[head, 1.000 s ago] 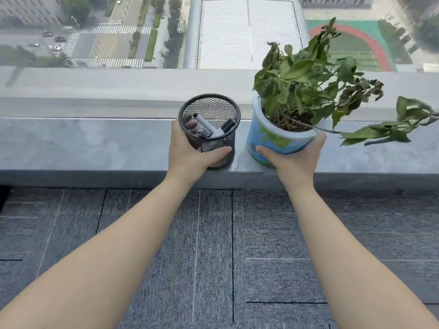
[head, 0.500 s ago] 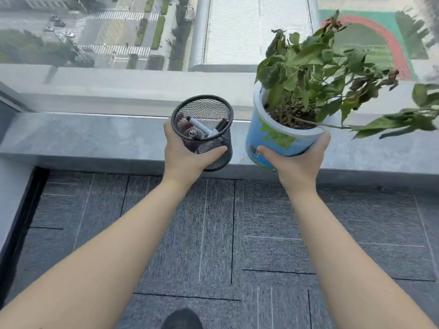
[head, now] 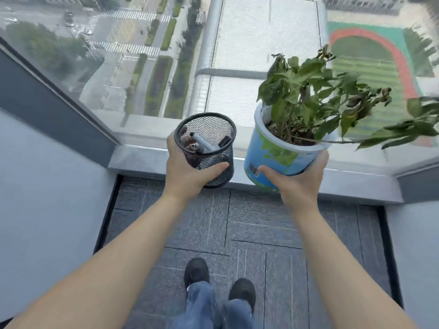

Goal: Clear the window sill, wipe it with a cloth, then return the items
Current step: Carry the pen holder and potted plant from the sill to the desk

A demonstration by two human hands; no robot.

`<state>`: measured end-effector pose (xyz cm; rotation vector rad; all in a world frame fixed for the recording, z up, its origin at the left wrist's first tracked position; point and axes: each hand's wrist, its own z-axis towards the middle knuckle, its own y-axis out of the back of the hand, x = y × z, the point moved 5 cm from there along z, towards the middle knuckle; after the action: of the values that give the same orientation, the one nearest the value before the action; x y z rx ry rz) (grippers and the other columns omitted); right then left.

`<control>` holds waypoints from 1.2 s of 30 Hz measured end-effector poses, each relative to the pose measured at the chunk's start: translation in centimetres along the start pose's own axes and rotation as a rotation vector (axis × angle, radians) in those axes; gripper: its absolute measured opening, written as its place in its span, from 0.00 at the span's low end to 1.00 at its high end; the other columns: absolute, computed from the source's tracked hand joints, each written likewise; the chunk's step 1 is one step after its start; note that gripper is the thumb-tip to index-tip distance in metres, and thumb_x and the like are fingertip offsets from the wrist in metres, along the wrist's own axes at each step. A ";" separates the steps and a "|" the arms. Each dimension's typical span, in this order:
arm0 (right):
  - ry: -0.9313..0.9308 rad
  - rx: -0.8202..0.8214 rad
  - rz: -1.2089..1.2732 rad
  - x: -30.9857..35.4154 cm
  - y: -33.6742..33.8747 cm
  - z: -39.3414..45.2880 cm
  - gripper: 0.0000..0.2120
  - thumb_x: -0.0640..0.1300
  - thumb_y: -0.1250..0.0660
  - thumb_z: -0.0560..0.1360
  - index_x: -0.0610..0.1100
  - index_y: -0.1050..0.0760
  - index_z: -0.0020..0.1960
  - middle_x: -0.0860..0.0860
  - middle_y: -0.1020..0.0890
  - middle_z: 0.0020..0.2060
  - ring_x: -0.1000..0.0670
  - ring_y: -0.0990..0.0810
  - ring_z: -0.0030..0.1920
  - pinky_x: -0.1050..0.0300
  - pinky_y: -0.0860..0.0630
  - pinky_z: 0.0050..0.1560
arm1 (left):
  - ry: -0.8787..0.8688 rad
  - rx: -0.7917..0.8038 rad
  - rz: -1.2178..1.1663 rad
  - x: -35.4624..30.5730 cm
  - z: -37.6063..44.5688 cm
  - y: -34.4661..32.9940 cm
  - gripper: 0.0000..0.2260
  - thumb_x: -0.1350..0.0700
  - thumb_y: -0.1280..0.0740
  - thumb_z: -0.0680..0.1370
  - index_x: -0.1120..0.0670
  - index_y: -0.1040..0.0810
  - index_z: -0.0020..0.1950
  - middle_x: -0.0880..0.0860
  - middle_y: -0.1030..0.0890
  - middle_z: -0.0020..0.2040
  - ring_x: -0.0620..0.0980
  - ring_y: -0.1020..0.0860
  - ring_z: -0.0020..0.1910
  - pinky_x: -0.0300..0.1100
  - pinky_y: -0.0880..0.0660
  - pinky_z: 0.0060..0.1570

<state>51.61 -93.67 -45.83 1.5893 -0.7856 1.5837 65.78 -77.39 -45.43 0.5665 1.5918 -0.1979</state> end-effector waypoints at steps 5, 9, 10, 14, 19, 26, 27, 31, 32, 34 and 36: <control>0.061 0.067 0.041 8.8 1.1 -1.5 0.38 0.45 0.21 0.48 0.55 0.38 0.52 0.54 0.26 0.51 0.56 0.24 0.54 0.60 0.22 0.53 | -0.066 -0.083 -0.042 -8.5 -4.0 2.8 0.38 0.50 0.24 0.52 0.44 0.40 0.57 0.39 0.29 0.52 0.46 0.27 0.55 0.44 0.30 0.62; 0.111 0.161 0.083 13.6 2.2 -2.8 0.37 0.49 0.22 0.47 0.55 0.37 0.51 0.53 0.26 0.51 0.49 0.24 0.55 0.49 0.22 0.55 | -0.113 -0.172 -0.034 -12.3 -8.2 4.0 0.38 0.58 0.21 0.57 0.47 0.41 0.58 0.48 0.27 0.54 0.48 0.28 0.55 0.37 0.29 0.59; 0.119 0.191 0.086 14.5 2.4 -3.2 0.37 0.49 0.22 0.47 0.55 0.37 0.51 0.54 0.26 0.50 0.50 0.24 0.54 0.49 0.22 0.55 | -0.124 -0.202 -0.031 -13.1 -9.6 4.4 0.38 0.59 0.22 0.58 0.48 0.41 0.59 0.48 0.28 0.54 0.49 0.27 0.55 0.39 0.29 0.61; 0.150 0.329 0.065 17.8 2.8 -6.3 0.38 0.44 0.21 0.48 0.55 0.38 0.51 0.56 0.27 0.50 0.57 0.25 0.52 0.51 0.22 0.55 | -0.137 -0.338 -0.019 -15.5 -16.2 6.4 0.40 0.47 0.25 0.52 0.48 0.41 0.59 0.48 0.28 0.52 0.50 0.27 0.55 0.48 0.29 0.62; 0.173 0.535 0.070 22.0 0.7 -12.1 0.37 0.42 0.22 0.50 0.54 0.38 0.53 0.49 0.26 0.53 0.49 0.24 0.55 0.45 0.23 0.57 | -0.105 -0.563 0.017 -17.1 -24.7 10.8 0.41 0.53 0.25 0.55 0.55 0.41 0.64 0.48 0.28 0.51 0.47 0.27 0.51 0.34 0.27 0.54; 0.217 0.810 0.120 26.4 -4.6 -22.9 0.36 0.52 0.22 0.49 0.56 0.37 0.52 0.42 0.25 0.56 0.43 0.23 0.57 0.39 0.24 0.54 | -0.079 -0.867 0.085 -17.9 -37.3 19.2 0.44 0.52 0.23 0.53 0.57 0.39 0.63 0.45 0.29 0.51 0.48 0.28 0.54 0.31 0.30 0.54; 0.216 0.850 0.123 27.0 -5.4 -24.7 0.36 0.52 0.22 0.49 0.56 0.36 0.52 0.42 0.25 0.56 0.43 0.23 0.57 0.39 0.23 0.54 | -0.077 -0.910 0.097 -17.8 -39.3 20.4 0.43 0.54 0.22 0.54 0.58 0.39 0.63 0.44 0.30 0.51 0.47 0.29 0.55 0.28 0.31 0.52; 0.243 1.021 0.166 29.4 -8.1 -33.1 0.42 0.50 0.21 0.49 0.44 0.35 0.59 0.43 0.24 0.56 0.44 0.22 0.57 0.41 0.22 0.54 | -0.075 -1.059 0.102 -17.5 -48.3 24.8 0.42 0.51 0.24 0.52 0.57 0.39 0.62 0.50 0.28 0.56 0.46 0.28 0.56 0.19 0.34 0.50; 0.249 1.055 0.177 30.1 -8.6 -35.4 0.40 0.50 0.21 0.49 0.47 0.34 0.57 0.44 0.23 0.56 0.45 0.22 0.56 0.43 0.22 0.54 | -0.067 -1.091 0.104 -17.4 -50.6 25.9 0.43 0.48 0.25 0.51 0.57 0.39 0.62 0.51 0.27 0.57 0.46 0.28 0.56 0.19 0.34 0.49; 0.262 1.127 0.217 31.4 -9.3 -40.2 0.36 0.48 0.21 0.49 0.55 0.36 0.51 0.46 0.24 0.53 0.49 0.22 0.53 0.47 0.21 0.53 | -0.060 -1.166 0.112 -17.4 -55.5 27.7 0.42 0.44 0.27 0.50 0.54 0.38 0.61 0.52 0.27 0.57 0.48 0.27 0.57 0.25 0.33 0.55; 0.277 1.218 0.250 32.5 -10.0 -44.9 0.36 0.47 0.21 0.49 0.55 0.37 0.50 0.45 0.25 0.53 0.48 0.22 0.54 0.44 0.22 0.54 | -0.064 -1.245 0.117 -17.5 -60.5 29.2 0.38 0.44 0.27 0.51 0.47 0.38 0.58 0.51 0.28 0.58 0.49 0.28 0.59 0.38 0.32 0.63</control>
<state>37.35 -47.91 -16.18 1.9783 0.2689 2.6430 26.07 -29.02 -15.47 -0.3229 1.3052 0.8164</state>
